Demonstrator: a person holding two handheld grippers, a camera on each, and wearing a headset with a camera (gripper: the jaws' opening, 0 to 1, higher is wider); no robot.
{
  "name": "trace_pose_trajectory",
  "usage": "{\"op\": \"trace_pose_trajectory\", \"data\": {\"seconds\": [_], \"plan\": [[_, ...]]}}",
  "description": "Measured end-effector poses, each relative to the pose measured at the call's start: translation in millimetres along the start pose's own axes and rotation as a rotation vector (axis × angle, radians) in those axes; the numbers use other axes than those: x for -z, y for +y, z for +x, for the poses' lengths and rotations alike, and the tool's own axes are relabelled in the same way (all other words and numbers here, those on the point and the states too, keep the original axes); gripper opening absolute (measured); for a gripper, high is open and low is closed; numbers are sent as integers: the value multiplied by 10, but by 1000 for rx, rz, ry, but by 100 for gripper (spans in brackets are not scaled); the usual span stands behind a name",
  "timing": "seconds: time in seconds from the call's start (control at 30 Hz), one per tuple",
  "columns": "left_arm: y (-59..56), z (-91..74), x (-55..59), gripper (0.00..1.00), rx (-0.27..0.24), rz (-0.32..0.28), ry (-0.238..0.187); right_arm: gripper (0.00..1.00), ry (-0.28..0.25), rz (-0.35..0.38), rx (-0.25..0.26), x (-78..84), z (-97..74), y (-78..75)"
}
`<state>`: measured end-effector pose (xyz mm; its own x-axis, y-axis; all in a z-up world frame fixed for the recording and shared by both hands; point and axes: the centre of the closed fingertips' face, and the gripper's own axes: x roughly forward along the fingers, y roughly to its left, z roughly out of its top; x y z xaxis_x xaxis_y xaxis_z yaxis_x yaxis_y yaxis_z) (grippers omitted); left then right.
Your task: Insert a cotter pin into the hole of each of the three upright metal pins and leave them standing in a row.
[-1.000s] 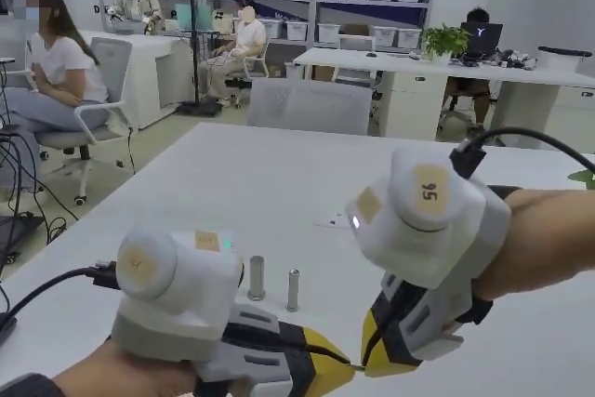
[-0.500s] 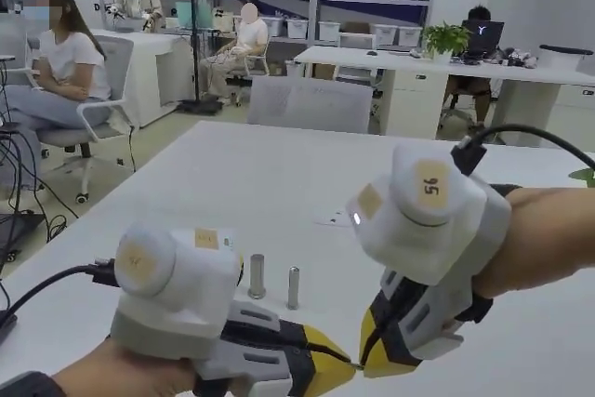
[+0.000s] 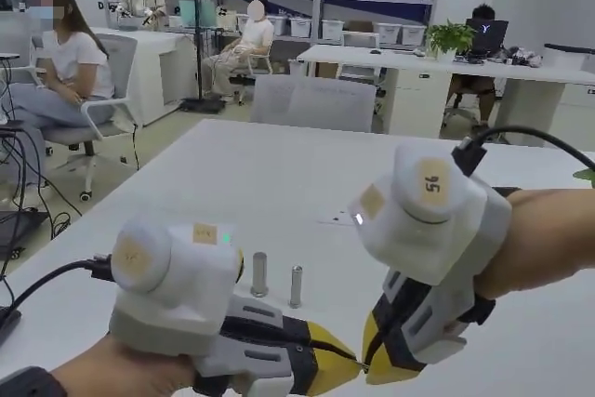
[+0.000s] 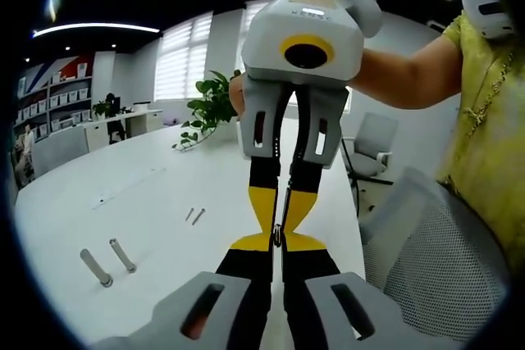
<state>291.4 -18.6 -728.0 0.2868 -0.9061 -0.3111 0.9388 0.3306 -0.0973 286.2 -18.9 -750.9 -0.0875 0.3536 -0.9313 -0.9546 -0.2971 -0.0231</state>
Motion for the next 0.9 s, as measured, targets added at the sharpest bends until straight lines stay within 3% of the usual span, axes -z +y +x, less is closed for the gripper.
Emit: {"op": "trace_pose_trajectory", "data": {"seconds": [0.27,0.7,0.9], "plan": [[16,-3,11,0,-6,1,8,4,9,-21,31,-2,-27,-21],[36,-23,39,3,-1,-97,18,3,21,-77,67,-18,-32,-48],[35,-36,-10,4,5,-152,-2,3,22,-105,80,-34,-38,-57]]}}
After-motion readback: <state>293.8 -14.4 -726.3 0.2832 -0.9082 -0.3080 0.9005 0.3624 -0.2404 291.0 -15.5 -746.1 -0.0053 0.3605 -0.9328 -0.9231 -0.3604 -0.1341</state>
